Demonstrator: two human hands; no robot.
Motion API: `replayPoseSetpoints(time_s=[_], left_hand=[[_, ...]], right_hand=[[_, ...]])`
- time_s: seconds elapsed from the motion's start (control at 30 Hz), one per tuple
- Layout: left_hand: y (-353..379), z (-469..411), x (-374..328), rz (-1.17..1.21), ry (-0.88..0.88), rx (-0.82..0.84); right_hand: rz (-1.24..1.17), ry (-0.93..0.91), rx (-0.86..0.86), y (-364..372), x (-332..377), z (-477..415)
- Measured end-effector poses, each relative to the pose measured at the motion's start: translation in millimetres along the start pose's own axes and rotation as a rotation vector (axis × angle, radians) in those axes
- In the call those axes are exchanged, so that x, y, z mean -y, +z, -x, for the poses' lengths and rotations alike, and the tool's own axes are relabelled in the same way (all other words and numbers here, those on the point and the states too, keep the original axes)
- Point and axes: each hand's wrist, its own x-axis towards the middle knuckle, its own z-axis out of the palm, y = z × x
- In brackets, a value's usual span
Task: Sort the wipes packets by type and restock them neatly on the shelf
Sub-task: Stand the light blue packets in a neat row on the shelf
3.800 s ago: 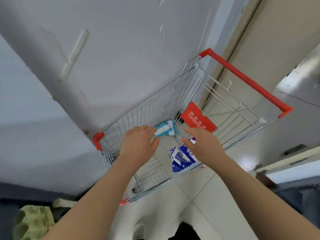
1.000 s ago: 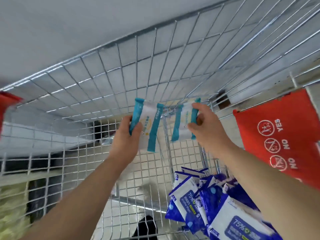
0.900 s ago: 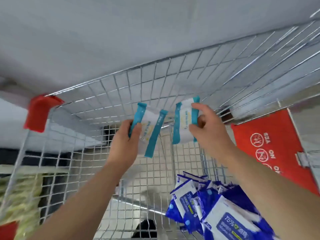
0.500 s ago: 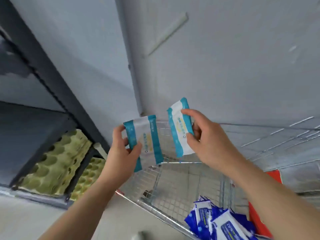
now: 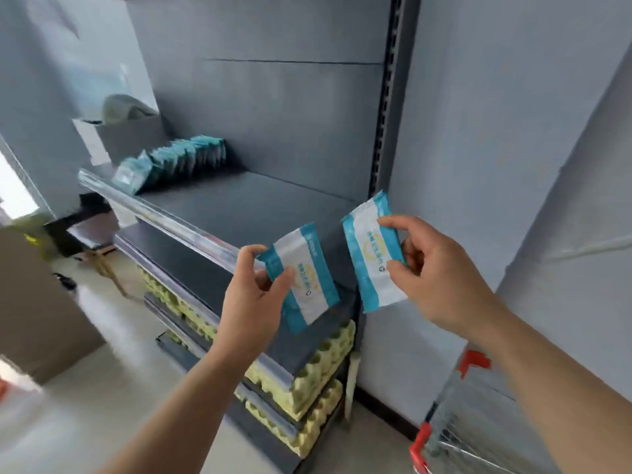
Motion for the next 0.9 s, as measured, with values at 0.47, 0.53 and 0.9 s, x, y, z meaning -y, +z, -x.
replayPoseSetpoints(time_s=[0.47,0.53,0.9], left_hand=[[-263.4,-191.2,23.6,-0.098,0.0,-0.118],[-278.9,-223.5,34.0,-0.139,0.005,-0.14],[-355.0,-404.9,80.2,0.019,-0.18,-0.015]], right_hand=[[-0.29,0.073,0.035,220.7,145.6,-195.8],[-0.32,0.089,0.046,243.9,145.8,-221.3],[-0.394,0.118,0.133,355.4,145.1,-366.8]])
